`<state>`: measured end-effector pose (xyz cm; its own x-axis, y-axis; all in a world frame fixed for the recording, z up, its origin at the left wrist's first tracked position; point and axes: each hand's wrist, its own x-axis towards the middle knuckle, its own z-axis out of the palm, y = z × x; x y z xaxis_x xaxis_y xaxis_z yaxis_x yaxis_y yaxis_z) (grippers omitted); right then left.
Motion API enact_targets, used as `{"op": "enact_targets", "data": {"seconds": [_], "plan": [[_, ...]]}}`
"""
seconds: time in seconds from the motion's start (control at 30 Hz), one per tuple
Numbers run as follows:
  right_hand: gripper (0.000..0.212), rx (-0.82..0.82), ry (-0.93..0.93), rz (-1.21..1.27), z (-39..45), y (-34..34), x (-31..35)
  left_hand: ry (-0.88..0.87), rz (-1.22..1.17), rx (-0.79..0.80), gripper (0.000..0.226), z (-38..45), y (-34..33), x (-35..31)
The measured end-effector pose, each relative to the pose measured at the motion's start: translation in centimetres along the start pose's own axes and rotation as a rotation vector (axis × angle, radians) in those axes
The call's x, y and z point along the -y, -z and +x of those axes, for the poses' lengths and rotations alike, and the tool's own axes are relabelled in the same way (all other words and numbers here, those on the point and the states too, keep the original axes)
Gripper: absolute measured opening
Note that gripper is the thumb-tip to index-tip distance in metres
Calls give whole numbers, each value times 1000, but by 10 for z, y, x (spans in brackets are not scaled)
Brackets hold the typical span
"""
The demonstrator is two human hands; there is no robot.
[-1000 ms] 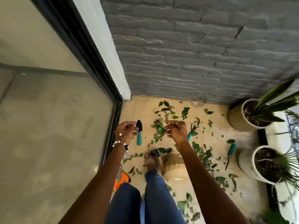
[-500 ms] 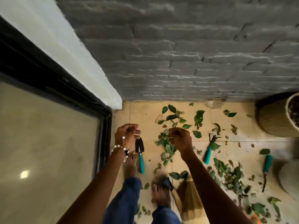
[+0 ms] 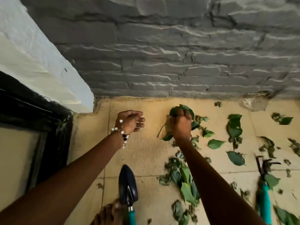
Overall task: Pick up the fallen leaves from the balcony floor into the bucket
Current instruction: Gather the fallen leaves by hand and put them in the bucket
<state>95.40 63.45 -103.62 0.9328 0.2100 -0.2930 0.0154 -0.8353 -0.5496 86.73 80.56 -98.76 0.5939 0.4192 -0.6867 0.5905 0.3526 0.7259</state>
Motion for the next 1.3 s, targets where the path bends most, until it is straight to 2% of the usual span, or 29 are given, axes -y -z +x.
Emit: {"op": "enact_targets", "data": {"seconds": [0.07,0.13,0.3,0.37,0.43,0.5,0.6,0.67,0.7,0.77,0.83,0.9,0.97,1.03,1.1,1.2,1.23,1.3], "plan": [[47,-72,-5,-65,8,-12,4,-3,-12,-25,22,15,-2,1],[41,-135,18,-50,15,-21,8,-21,-25,-45,21,25,-5,-1],[27,-206,-4,206,16,-26,15,-25,4,-9,12,30,-17,0],[28,-249,-44,362,12,-26,17,-18,-17,30,16,27,-25,0],[31,-196,-98,631,11,-23,20,31,-75,110,28,23,-36,-1],[29,-55,-74,845,5,-18,28,97,-143,177,33,18,-49,-5],[27,139,216,626,-1,-10,30,83,-288,124,27,15,-66,-11],[29,285,305,614,1,2,27,65,-351,39,28,17,-72,-17],[26,280,327,641,5,9,23,67,-376,15,30,19,-74,-18],[19,55,278,589,16,24,10,86,-406,12,33,26,-74,-18],[25,-182,190,231,32,31,-14,102,-359,16,34,31,-71,-13],[35,-149,158,-60,40,29,-34,91,-284,-7,32,34,-67,-6],[38,-70,213,-235,38,23,-49,85,-242,-14,34,35,-64,-1],[37,-89,273,-372,35,21,-56,88,-224,6,35,35,-64,1],[31,-111,287,-390,32,24,-52,95,-212,21,33,34,-66,3],[22,-149,254,-89,27,28,-32,94,-213,91,27,31,-67,4],[20,-170,312,24,22,28,-22,99,-236,128,27,31,-68,4],[19,-110,501,135,10,24,-5,118,-308,167,29,27,-72,3]]}}
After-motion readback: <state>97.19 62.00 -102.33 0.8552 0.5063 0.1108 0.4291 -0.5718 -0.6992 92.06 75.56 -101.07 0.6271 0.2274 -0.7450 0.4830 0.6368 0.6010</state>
